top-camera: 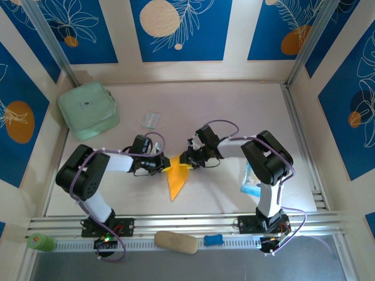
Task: Fold a paper plane with a square sheet of paper (pick it up from the middle)
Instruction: Fold the wing for the fifth time at the center of the table.
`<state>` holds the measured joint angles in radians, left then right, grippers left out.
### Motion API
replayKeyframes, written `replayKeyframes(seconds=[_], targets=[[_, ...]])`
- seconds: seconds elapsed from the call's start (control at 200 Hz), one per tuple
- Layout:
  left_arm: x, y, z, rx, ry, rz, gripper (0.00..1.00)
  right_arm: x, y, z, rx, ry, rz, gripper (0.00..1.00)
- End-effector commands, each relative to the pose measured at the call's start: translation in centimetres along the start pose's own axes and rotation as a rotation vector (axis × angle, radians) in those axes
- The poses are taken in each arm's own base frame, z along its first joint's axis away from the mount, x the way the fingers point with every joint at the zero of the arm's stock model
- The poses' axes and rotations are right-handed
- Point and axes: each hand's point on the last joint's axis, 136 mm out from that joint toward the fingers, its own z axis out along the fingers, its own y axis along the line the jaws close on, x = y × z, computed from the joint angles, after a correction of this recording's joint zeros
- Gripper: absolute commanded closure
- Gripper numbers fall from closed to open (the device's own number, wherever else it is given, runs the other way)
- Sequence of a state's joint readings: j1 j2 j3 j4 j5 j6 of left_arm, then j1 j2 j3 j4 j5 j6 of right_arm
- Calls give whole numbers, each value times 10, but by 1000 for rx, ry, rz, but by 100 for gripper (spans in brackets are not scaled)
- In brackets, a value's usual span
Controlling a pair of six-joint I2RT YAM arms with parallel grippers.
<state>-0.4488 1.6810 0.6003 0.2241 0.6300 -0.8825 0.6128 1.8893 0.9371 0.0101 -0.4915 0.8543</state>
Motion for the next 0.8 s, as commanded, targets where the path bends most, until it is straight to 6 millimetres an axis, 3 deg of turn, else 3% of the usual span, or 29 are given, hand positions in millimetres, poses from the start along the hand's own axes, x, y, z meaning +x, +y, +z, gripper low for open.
replayKeyframes(seconds=[0.0,0.215,0.35,0.555,0.795], targets=[[7,4,-2,-14,28,-21,100,3,0,1,-11,34,-8,76],[5,-9,-8,23,10,8,100,3,6,0,-34,37,-4,92],[1,-22,-18,50,-26,41,92,3,10,-8,-13,-10,17,97],[-4,-39,-42,39,-112,125,83,0,-1,-31,40,-169,160,99],[-3,-50,-64,28,-186,212,79,5,-24,-56,68,-344,410,100]])
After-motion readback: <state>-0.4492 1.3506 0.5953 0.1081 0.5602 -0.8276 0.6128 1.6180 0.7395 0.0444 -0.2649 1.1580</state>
